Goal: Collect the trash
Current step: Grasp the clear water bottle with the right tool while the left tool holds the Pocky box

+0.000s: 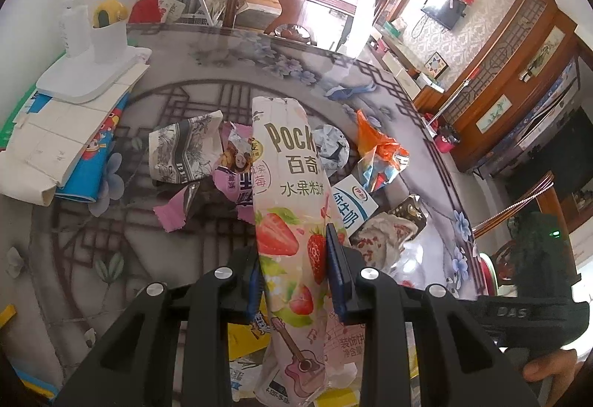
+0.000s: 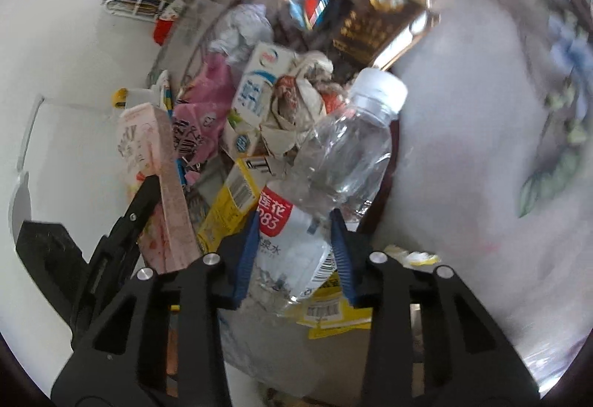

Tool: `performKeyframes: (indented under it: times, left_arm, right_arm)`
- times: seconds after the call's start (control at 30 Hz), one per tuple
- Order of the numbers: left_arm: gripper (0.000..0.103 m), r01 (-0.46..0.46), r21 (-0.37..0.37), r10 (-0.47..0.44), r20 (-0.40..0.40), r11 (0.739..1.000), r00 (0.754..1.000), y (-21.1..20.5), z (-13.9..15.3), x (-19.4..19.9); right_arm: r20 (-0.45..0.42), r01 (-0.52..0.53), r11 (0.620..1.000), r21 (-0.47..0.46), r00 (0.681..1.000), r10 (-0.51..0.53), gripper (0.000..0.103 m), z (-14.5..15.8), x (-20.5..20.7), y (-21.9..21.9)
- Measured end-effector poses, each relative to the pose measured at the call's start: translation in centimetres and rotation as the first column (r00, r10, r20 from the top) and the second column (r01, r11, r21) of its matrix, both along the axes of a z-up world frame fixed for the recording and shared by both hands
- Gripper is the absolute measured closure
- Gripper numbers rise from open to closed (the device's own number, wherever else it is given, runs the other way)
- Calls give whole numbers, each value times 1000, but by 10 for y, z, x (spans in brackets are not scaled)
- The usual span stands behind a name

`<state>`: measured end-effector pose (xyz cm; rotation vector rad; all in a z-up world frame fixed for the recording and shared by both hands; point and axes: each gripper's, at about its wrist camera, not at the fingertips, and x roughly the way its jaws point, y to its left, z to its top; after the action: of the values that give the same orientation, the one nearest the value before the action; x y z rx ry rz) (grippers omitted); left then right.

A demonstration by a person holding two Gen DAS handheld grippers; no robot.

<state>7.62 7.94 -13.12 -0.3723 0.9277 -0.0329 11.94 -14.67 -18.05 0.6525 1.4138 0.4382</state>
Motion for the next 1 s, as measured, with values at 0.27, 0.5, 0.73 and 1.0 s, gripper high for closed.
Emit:
performKeyframes:
  times: [0.27,0.5,0.73,1.0]
  left_arm:
    - [76,21,-7,-21,13,1000,1000,-4,4,-2]
    - [76,64,-8,-64,19,998,998,-18,7,0]
    - [76,75,-6,-74,14,997,997,-21,8,2]
    - [76,73,-5,-72,7,997,997,-22,8,3]
  right_arm:
    - [238,-68,953,-296,961,143,67,51,-5,-15]
    - [166,-97,906,-413,970,179,66,20,-6,-24]
    - [150,-96,878,-469,971,186,42,8,-6,-13]
    - [123,-106,869,-484,975,187,50,-8,-9,-19]
